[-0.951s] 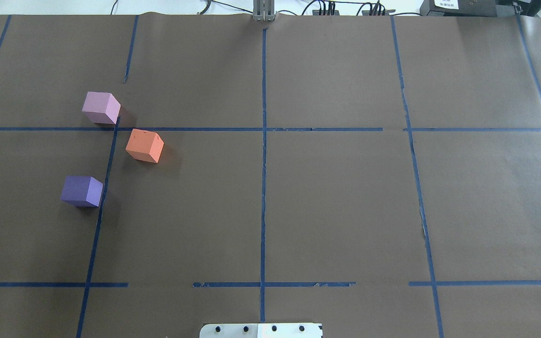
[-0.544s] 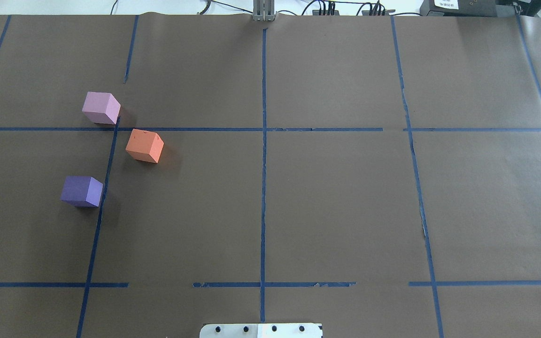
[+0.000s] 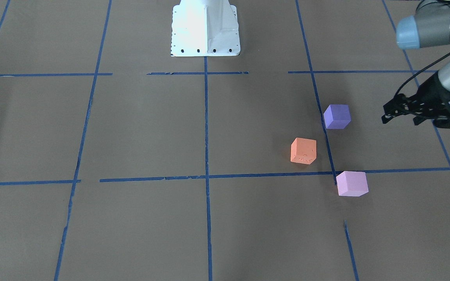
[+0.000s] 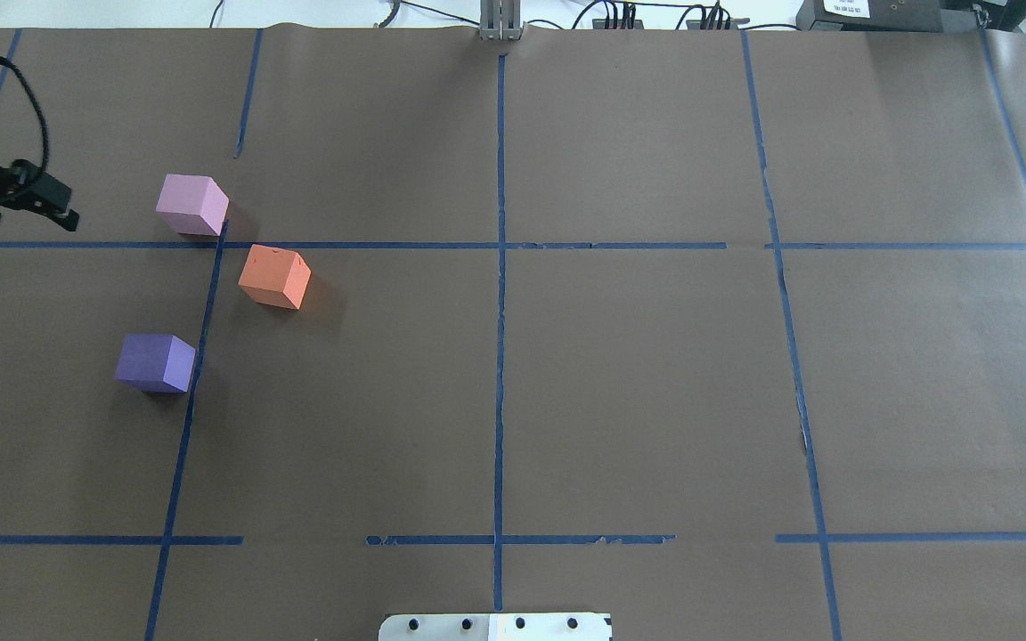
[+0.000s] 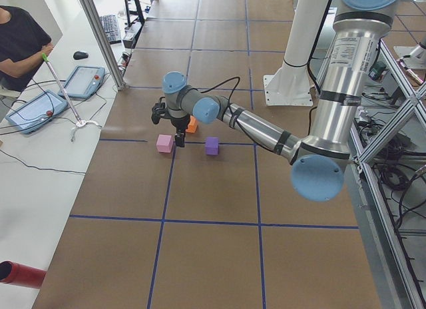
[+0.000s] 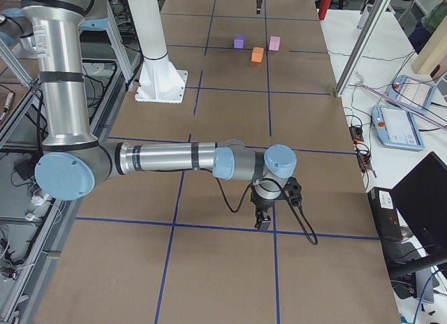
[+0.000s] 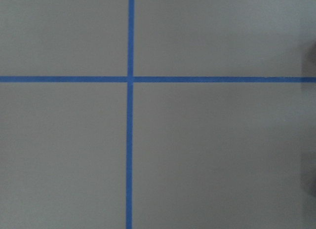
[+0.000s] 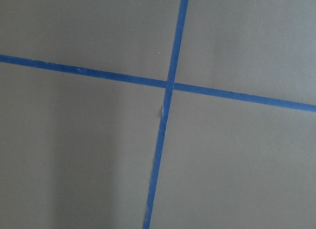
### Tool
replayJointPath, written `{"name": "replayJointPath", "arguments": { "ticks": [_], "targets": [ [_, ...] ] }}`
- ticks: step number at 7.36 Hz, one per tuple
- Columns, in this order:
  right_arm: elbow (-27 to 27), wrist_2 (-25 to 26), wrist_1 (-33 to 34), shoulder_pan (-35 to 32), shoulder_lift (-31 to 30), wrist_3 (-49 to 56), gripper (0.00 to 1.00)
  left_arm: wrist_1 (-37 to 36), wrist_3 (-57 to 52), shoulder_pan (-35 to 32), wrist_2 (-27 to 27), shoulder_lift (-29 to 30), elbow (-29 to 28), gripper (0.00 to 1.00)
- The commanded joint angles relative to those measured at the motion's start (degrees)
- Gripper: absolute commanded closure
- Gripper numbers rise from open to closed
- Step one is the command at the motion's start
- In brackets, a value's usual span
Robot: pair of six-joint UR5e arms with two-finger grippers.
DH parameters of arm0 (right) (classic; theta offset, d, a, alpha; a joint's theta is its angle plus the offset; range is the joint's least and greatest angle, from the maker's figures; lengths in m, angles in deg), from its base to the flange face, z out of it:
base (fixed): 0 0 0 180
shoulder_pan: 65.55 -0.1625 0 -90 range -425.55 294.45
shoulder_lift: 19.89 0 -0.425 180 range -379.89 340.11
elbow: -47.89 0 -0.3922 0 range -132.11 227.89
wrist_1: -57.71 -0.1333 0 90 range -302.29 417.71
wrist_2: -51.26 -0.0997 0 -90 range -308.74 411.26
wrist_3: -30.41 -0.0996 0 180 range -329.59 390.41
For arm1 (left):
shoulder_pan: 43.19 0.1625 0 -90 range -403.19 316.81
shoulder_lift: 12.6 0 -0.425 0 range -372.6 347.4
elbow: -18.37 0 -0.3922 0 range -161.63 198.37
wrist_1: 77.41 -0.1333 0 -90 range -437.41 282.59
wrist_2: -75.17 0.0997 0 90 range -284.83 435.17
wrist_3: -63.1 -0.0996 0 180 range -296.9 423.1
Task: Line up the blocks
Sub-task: 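Move the left gripper down toward the orange cube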
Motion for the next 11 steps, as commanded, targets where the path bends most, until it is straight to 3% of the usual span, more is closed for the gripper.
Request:
{"name": "replayJointPath", "arguments": {
  "ticks": [1,4,8,11],
  "targets": [
    [0.0,0.0,0.0,0.0,0.0,0.0,0.0,1.9,5.9,6.4,3.1,5.4,-2.7,0.0],
    [0.0,0.0,0.0,0.0,0.0,0.0,0.0,2.4,6.7,12.6,5.3,12.7,-8.5,0.0],
    [0.0,0.0,0.0,0.0,0.0,0.0,0.0,11.0,6.8,14.1,3.1,13.0,-13.8,0.0],
    [0.0,0.0,0.0,0.0,0.0,0.0,0.0,12.2,6.8,14.8,3.2,13.4,-16.0,0.0]
  ]
}}
